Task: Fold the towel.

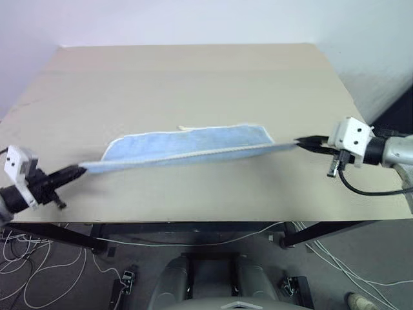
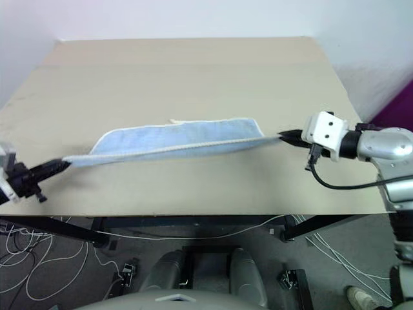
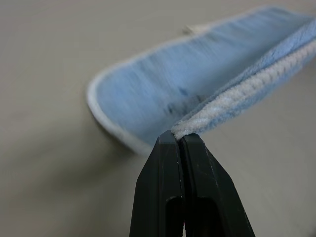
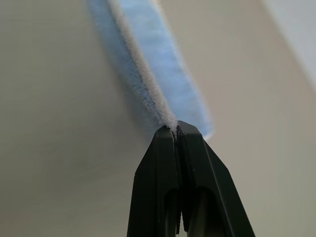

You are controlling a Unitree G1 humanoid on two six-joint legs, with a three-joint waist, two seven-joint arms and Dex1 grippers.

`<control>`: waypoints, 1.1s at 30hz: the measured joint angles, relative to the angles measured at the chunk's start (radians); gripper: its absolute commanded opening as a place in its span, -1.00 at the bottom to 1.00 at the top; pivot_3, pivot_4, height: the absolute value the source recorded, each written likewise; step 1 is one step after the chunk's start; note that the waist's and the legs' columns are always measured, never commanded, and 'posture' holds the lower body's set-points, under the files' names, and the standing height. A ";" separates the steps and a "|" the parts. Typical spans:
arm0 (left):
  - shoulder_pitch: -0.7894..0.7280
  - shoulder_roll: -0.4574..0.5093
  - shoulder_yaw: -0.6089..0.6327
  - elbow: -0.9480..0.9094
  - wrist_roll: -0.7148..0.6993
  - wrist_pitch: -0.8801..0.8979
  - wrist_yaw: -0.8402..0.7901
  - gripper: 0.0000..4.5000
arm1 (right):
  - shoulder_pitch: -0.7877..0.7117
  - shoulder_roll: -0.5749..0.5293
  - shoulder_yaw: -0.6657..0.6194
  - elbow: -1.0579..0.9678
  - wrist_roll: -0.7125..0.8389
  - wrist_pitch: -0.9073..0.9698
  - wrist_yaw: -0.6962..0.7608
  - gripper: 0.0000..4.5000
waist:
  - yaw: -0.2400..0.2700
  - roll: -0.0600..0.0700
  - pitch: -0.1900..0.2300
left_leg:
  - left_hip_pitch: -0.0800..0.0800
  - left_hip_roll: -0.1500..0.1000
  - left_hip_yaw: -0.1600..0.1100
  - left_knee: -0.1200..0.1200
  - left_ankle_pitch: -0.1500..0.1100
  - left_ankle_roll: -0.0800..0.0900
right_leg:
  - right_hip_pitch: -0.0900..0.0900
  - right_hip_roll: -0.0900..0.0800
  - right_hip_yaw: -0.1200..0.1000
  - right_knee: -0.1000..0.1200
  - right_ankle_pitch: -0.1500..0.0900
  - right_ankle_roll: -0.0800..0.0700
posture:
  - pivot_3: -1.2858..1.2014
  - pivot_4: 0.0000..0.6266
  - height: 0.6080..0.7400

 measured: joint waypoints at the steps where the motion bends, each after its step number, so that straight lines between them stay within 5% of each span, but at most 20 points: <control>1: 0.025 0.005 0.005 -0.013 0.000 0.011 -0.012 -1.00 | 0.030 -0.013 -0.011 -0.024 0.012 0.018 0.016 -0.99 | 0.000 0.000 0.000 | 0.000 0.000 0.000 0.000 0.000 0.000 | 0.001 0.000 0.000 0.000 0.000 0.000 | 0.03 -0.52 1.00; 8: 0.094 0.043 0.037 -0.058 -0.008 0.077 -0.062 -1.00 | 0.136 -0.049 -0.050 -0.111 0.057 0.112 0.089 -0.99 | -0.001 0.000 0.000 | 0.001 0.000 0.000 -0.001 0.000 0.000 | 0.001 -0.001 0.000 -0.001 0.000 0.000 | 0.03 -0.52 1.00; 13: -0.007 0.018 0.005 -0.035 0.036 0.048 0.007 -1.00 | -0.028 0.009 0.011 -0.045 -0.013 0.088 0.053 -0.99 | -0.002 0.000 0.000 | 0.002 0.000 0.000 -0.001 0.000 0.000 | 0.001 -0.001 -0.001 -0.001 0.000 0.000 | 0.03 -0.52 1.00; 26: -0.422 -0.103 -0.240 0.352 0.324 -0.259 0.219 -1.00 | -0.492 0.283 0.247 0.659 -0.350 -0.237 -0.115 -0.99 | -0.004 0.000 0.000 | -0.002 -0.002 0.002 0.000 0.000 -0.001 | -0.004 0.002 -0.001 0.001 0.000 0.000 | 0.03 -0.52 1.00; 33: -0.483 -0.135 -0.291 0.464 0.376 -0.341 0.243 -1.00 | -0.564 0.324 0.257 0.887 -0.409 -0.362 -0.165 -0.99 | -0.008 0.000 0.000 | -0.002 -0.001 0.002 0.000 0.000 -0.001 | -0.005 0.003 0.000 0.002 0.000 0.000 | 0.03 -0.52 1.00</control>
